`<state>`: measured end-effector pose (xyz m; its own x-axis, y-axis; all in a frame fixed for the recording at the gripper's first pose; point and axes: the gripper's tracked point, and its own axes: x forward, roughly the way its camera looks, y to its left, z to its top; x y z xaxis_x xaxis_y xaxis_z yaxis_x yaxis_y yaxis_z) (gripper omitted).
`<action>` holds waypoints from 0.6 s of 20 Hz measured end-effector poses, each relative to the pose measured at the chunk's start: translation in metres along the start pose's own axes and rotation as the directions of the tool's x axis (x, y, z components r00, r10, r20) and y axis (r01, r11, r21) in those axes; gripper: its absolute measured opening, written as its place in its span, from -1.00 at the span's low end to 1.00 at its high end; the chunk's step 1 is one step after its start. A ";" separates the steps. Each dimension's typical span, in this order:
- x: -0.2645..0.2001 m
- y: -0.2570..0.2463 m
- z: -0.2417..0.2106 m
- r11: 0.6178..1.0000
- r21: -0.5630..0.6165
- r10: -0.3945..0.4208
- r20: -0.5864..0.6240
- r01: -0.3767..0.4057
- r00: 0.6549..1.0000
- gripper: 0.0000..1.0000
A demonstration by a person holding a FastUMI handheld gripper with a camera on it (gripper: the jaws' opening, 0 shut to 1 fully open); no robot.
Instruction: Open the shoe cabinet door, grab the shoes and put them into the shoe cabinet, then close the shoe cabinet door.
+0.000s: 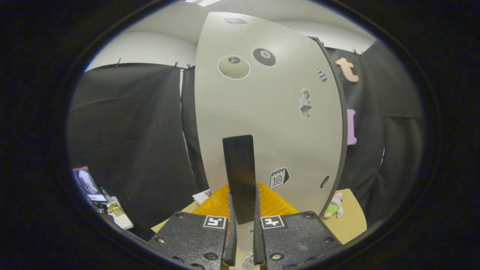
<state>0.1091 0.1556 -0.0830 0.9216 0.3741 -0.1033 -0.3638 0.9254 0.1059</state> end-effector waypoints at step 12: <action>-0.085 -0.077 -0.003 0.999 0.003 -0.044 -0.006 0.044 0.999 -0.62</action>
<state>0.0583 0.0526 -0.0856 0.9358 0.3338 -0.1137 -0.3229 0.9407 0.1041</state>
